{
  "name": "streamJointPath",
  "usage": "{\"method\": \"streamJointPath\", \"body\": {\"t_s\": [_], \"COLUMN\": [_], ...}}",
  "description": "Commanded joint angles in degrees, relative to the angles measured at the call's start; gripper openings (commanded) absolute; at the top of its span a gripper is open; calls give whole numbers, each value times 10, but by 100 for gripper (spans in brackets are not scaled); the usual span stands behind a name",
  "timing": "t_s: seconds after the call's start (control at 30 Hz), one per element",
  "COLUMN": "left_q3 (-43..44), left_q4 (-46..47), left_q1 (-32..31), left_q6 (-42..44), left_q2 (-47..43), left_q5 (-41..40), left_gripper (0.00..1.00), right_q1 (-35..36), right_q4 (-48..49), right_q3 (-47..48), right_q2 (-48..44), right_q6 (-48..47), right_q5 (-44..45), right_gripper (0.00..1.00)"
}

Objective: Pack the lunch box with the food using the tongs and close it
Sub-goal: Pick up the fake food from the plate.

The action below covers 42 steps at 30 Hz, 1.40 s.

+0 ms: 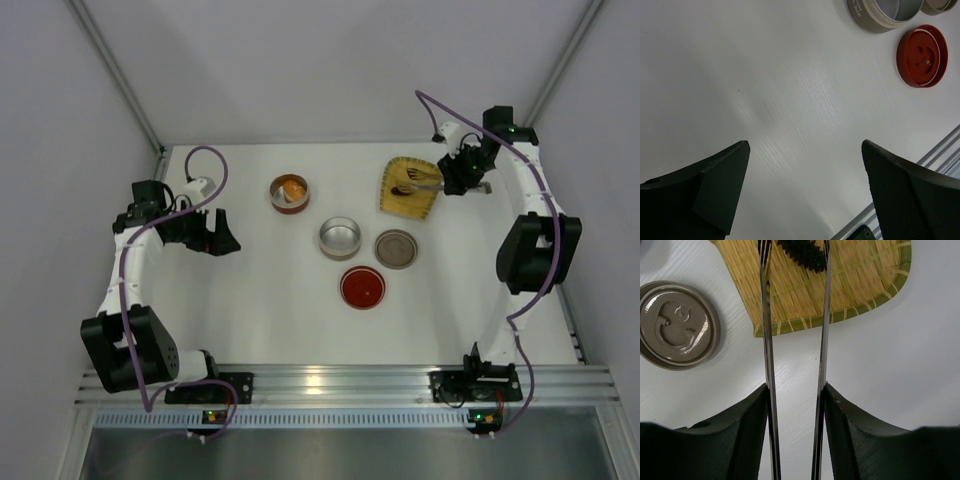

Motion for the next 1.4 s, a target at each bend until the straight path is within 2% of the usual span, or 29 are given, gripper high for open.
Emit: {"method": "streamJointPath", "body": {"t_s": [0.0,0.4,0.67,0.9,1.37], "left_q3": [23,30,28,30,23], "left_q4": [16,18,23,25,31], "left_q1": [1,1,1,1,2], "left_q6": [-5,-16,-21,-23,-26], "left_q2": [7,17,17,18,19], "left_q5": [11,11,7,8,20], "left_gripper": [98,98,98,98,98], "right_q1": [-8,-7,-7,-8,-22], "right_q4": [9,2,-4,-36,-49], "right_q3": [35,58,60,65,69], "right_q2": [13,60,78,76,33], "right_q6": [-27,-45,-43,-47,-18], "right_q5": [-28,-26,-22,-25,-43], "right_gripper": [46,47,44,29,18]}}
